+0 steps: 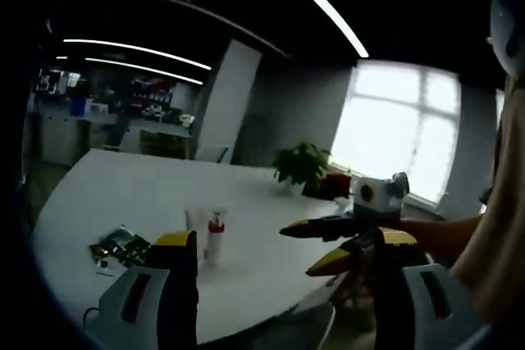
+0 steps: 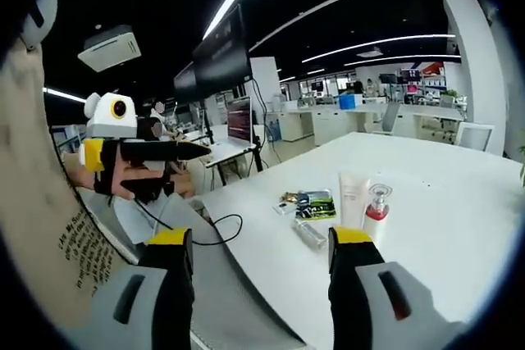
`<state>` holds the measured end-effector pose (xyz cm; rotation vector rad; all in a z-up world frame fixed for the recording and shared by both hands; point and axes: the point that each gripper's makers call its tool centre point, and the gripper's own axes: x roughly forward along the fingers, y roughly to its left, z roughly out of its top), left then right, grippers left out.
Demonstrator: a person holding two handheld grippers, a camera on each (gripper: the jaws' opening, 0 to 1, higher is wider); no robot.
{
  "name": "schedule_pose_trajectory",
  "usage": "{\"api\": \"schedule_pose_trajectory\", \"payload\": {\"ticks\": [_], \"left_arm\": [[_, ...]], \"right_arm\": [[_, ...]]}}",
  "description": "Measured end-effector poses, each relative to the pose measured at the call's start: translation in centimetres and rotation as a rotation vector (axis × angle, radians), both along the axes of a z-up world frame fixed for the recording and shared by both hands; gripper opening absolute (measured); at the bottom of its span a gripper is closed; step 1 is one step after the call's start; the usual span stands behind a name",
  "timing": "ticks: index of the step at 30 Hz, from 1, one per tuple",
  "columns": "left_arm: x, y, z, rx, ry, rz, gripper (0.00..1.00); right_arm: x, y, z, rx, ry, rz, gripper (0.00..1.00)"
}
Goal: Arrange the skincare products in the storage area until every visible bottle or jar stands upright without overlapping.
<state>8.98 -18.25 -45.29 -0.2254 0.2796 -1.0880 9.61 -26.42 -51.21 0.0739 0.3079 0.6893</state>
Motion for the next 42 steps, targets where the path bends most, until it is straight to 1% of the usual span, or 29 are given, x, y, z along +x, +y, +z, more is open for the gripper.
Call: {"api": "schedule_pose_trajectory", "payload": {"ticks": [1,2,4,6,8,9,11,13,15,18,22,27,31,35,38,40,42], "left_arm": [[0.2,0.2,-0.3,0.000,0.013,0.011,0.86],[0.2,0.3,-0.4,-0.002,0.012,0.011,0.86],[0.6,0.7,-0.5,0.001,0.009,0.012,0.86],[1.4,1.3,-0.6,0.016,-0.003,0.011,0.87],[2.6,2.0,-0.6,0.022,-0.009,0.009,0.87],[3.2,2.4,-0.6,0.022,-0.009,0.008,0.87],[4.7,3.2,-0.6,0.017,-0.001,0.004,0.87],[6.1,4.1,-1.1,0.024,0.004,0.005,0.88],[7.5,5.0,-2.0,0.031,0.024,0.007,0.89],[8.9,6.3,-3.1,0.043,0.041,-0.004,0.91],[11.0,8.0,-4.0,0.073,0.035,-0.022,0.94],[13.4,9.7,-4.7,0.072,0.036,-0.026,0.97],[14.5,10.8,-5.5,0.093,0.046,-0.035,0.97],[15.5,11.7,-5.4,0.074,0.050,-0.001,0.97],[16.2,12.7,-5.7,0.093,0.040,0.028,0.97],[17.2,14.0,-5.7,0.107,0.025,0.072,0.97],[18.0,15.3,-5.7,0.102,0.037,0.115,0.97]], "right_arm": [[0.1,0.0,0.0,0.004,0.006,0.001,0.67],[0.3,0.1,-0.1,-0.001,0.011,0.004,0.67],[0.8,0.3,-0.1,-0.021,0.016,0.013,0.68],[1.5,0.5,0.0,-0.026,0.015,0.010,0.68],[2.5,0.5,0.2,-0.030,0.012,-0.011,0.68],[3.1,0.5,0.2,-0.029,0.018,-0.036,0.68],[3.7,0.7,0.0,-0.040,0.031,-0.055,0.69],[4.1,1.4,-0.4,-0.064,0.044,-0.051,0.69],[4.6,1.8,-1.1,-0.087,0.062,-0.054,0.69],[5.5,2.2,-2.0,-0.090,0.086,-0.091,0.69],[6.6,3.1,-2.1,-0.102,0.088,-0.113,0.70],[8.0,3.5,-2.7,-0.146,0.100,-0.141,0.71],[9.0,4.2,-2.9,-0.166,0.112,-0.133,0.71],[10.2,5.1,-3.1,-0.177,0.115,-0.107,0.71],[11.2,5.6,-3.2,-0.180,0.115,-0.091,0.71],[11.8,5.9,-3.0,-0.178,0.110,-0.077,0.71],[12.3,6.2,-2.9,-0.179,0.111,-0.058,0.72]]}}
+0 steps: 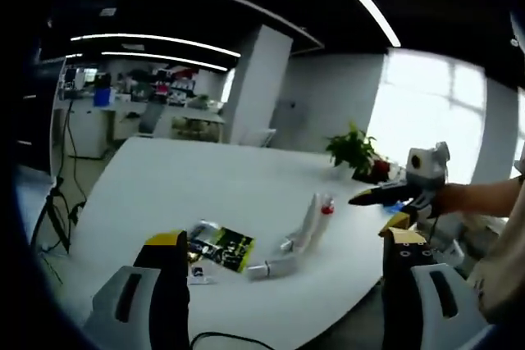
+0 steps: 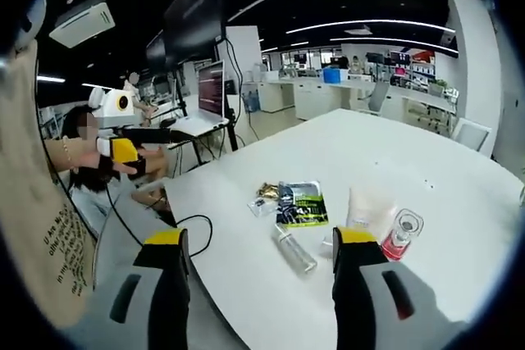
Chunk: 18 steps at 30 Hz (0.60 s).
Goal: Arrange the skincare products in the storage area until every visible bottle or jar stands upright without overlapping.
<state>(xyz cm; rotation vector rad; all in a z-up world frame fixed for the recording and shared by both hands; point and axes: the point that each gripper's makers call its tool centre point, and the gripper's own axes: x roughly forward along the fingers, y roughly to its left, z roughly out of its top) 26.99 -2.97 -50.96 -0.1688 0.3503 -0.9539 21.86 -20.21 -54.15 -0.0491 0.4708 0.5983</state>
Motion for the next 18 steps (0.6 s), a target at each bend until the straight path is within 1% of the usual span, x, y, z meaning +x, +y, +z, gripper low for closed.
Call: {"api": "schedule_pose_trajectory", "payload": {"ticks": [4,7,11,13,18], "left_arm": [[0.6,1.6,-0.4,0.004,0.004,0.033,0.97],[0.4,2.0,-1.0,0.024,0.015,0.039,0.97],[-0.1,1.8,-1.8,0.022,0.040,0.042,0.97],[-0.4,1.4,-2.3,0.027,0.051,0.037,0.97],[-0.5,1.0,-3.1,0.022,0.072,0.032,0.97]], "right_arm": [[0.9,0.2,-0.3,-0.001,-0.004,0.016,0.72],[1.4,0.6,-1.0,0.001,0.007,0.031,0.71],[1.8,1.2,-2.3,-0.042,0.034,0.078,0.71],[2.0,1.3,-2.9,-0.058,0.045,0.087,0.71],[2.3,1.5,-3.7,-0.073,0.063,0.112,0.71]]}}
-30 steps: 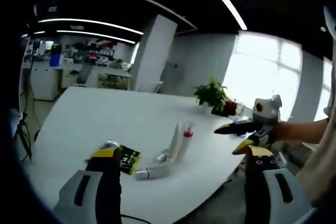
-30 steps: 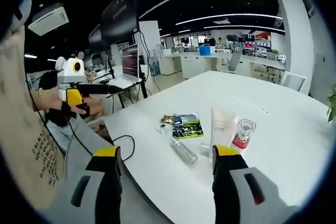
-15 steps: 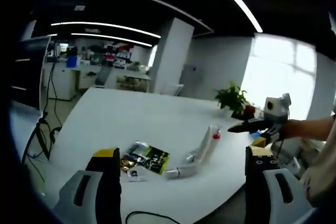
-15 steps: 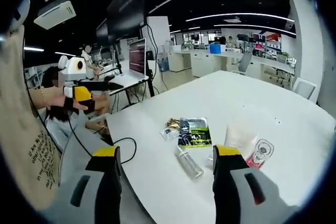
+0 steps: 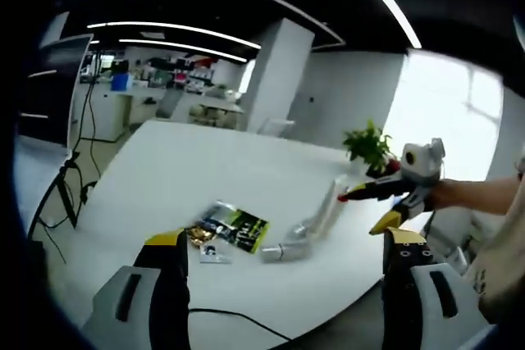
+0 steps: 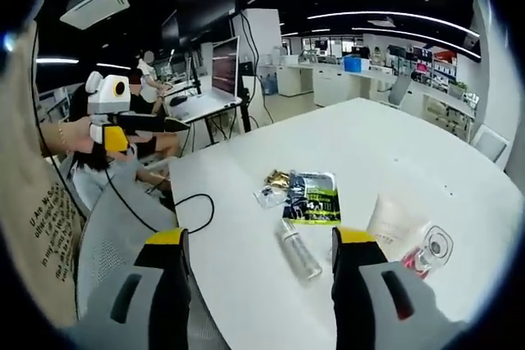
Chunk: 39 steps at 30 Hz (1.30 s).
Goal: Arrange the skincare products in the storage area until every visible bottle or jar stands upright without overlapping.
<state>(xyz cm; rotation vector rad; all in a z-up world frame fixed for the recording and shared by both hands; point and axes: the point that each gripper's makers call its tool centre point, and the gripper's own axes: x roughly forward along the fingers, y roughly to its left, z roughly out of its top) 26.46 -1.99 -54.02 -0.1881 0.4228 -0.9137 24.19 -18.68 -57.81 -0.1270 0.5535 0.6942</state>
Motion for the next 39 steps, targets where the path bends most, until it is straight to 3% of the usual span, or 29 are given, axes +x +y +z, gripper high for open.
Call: {"api": "schedule_pose_trajectory", "payload": {"ticks": [14,20,24,33,39], "left_arm": [[-0.6,0.9,-1.3,0.013,0.037,0.021,0.96],[-1.2,0.8,-1.6,0.020,0.047,0.014,0.96],[-1.6,0.6,-1.8,0.018,0.056,0.003,0.96],[-2.0,0.3,-2.6,0.013,0.076,-0.011,0.96],[-2.0,0.2,-2.6,0.008,0.082,-0.014,0.96]], "right_arm": [[2.1,0.9,-5.6,-0.200,0.087,0.155,0.61],[3.7,0.5,-9.1,-0.357,0.144,0.210,0.51],[4.2,0.7,-10.6,-0.417,0.182,0.242,0.47],[5.2,0.8,-13.3,-0.500,0.242,0.267,0.42],[5.9,0.3,-14.8,-0.535,0.285,0.264,0.33]]}}
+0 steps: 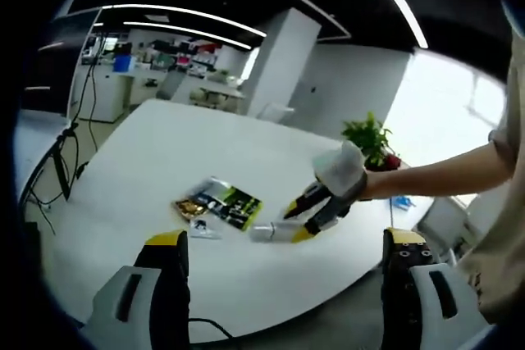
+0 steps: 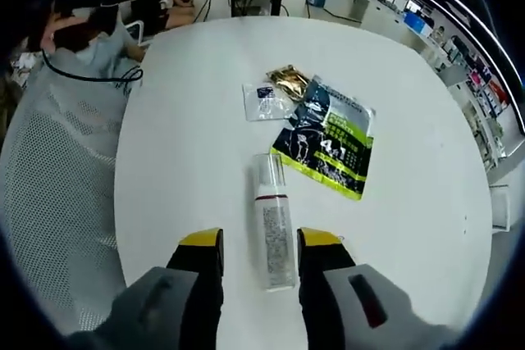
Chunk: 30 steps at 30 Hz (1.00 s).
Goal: Arrange the skincare products in the storage area until every visible bottle or jar stands upright without overlapping.
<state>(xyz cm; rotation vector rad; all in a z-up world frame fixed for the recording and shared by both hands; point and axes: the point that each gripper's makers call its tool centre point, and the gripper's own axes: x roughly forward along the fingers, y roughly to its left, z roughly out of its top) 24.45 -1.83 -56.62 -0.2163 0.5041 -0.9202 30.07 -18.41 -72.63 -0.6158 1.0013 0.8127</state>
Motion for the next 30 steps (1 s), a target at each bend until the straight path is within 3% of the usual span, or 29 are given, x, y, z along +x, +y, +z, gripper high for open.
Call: {"api": "schedule_pose_trajectory", "payload": {"ticks": [12,22,27,30], "left_arm": [[-0.1,-0.1,0.1,-0.001,-0.001,-0.003,0.96],[-0.3,-0.4,0.4,0.000,-0.010,-0.013,0.97],[-0.4,-1.0,1.5,-0.020,-0.035,-0.021,0.97],[-0.1,-1.3,2.4,-0.046,-0.049,-0.012,0.97]], "right_arm": [[-0.1,-0.8,-2.0,-0.069,0.042,-0.002,0.21],[-0.2,-0.8,-2.2,-0.078,0.028,-0.041,0.21],[-0.3,-0.8,-2.3,-0.097,0.008,-0.033,0.20],[-0.4,-0.6,-2.1,-0.058,0.013,-0.087,0.20]]}}
